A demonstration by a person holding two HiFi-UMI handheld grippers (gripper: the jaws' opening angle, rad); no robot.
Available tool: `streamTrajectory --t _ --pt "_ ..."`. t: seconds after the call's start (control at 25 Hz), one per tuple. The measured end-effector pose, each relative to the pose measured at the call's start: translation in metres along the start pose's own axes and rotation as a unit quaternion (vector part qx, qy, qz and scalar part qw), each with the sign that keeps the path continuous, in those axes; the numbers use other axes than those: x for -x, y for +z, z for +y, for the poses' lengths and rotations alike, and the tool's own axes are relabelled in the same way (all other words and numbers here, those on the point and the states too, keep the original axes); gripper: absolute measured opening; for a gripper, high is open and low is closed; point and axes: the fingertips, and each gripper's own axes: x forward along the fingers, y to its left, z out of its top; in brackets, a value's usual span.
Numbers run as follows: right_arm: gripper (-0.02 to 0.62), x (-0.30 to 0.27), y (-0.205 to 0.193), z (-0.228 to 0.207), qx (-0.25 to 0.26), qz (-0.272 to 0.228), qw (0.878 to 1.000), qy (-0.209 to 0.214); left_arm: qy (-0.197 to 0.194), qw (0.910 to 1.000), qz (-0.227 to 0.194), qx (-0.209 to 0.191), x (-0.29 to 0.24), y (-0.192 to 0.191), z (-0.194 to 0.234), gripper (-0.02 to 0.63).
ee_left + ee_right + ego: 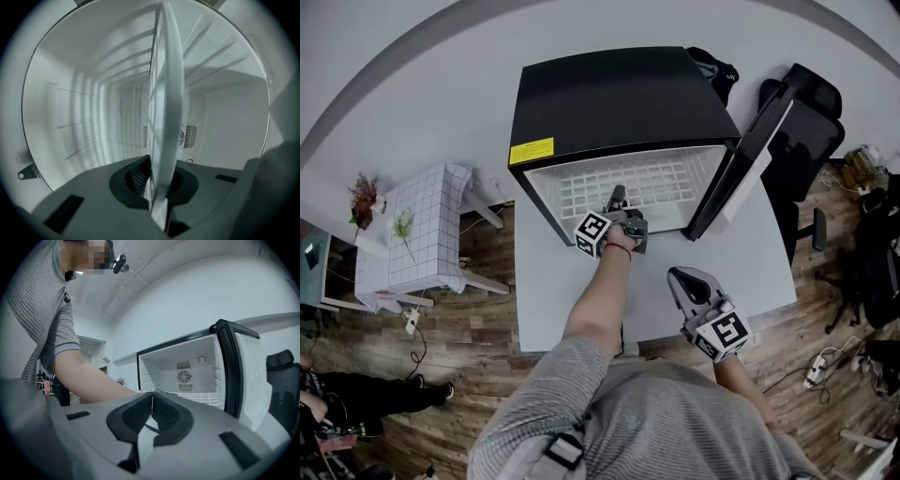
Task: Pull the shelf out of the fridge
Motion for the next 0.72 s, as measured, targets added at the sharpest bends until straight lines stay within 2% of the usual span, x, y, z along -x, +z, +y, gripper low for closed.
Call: streamTrajectory --t 0.72 --pt "0.014 0.006 0.006 0.005 0.003 -0.011 1.000 0.006 -0.006 0.9999 -0.009 0.004 0.032 -0.011 -0.003 0.028"
